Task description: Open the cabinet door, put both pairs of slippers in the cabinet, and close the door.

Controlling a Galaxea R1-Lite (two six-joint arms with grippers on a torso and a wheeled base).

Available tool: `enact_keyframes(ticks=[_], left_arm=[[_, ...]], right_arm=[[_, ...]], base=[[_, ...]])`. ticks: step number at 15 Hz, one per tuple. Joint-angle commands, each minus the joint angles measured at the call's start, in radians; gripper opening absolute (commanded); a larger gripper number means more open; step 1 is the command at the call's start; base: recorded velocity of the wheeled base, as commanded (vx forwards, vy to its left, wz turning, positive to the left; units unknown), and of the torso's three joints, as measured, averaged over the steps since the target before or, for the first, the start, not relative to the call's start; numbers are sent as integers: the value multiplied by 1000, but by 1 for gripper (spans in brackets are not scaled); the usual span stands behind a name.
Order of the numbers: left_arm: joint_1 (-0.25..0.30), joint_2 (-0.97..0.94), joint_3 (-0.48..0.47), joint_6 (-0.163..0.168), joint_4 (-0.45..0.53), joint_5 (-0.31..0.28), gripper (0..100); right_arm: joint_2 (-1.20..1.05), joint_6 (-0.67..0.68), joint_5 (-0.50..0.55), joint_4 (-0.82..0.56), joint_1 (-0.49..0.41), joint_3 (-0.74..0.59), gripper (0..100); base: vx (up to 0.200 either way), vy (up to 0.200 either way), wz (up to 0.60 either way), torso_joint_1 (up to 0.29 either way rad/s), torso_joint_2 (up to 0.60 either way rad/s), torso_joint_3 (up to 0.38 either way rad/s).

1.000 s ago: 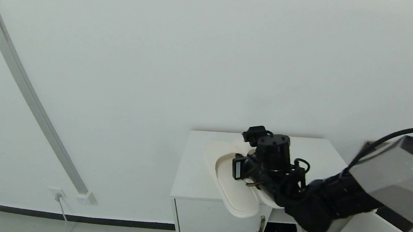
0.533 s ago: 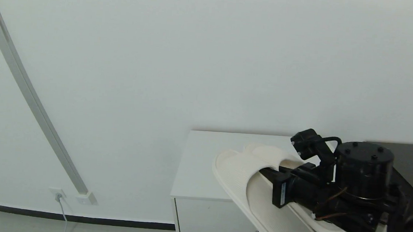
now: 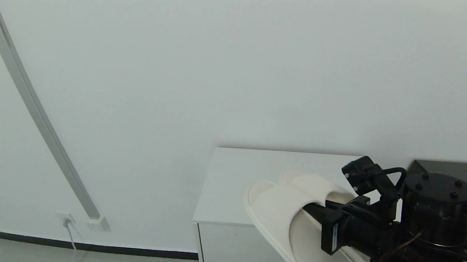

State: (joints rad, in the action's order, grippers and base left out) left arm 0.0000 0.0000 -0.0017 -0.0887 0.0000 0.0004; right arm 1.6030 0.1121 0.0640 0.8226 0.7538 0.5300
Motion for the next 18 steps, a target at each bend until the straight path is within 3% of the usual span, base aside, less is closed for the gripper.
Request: enact_keyframes(ticks=[1,10,18], left_arm=[[0,0,0,0,0,1,0],[0,2,0,1,0,1,0],[0,0,0,0,0,0,0]], right_arm=[[17,0,2,1,12,-4,0],[26,-2,3,1,18,-5,0],[32,-2,5,1,30,-7,0]], base=[[0,0,0,0,0,0],[-178,0,0,1,3,3],[0,0,0,0,0,0]])
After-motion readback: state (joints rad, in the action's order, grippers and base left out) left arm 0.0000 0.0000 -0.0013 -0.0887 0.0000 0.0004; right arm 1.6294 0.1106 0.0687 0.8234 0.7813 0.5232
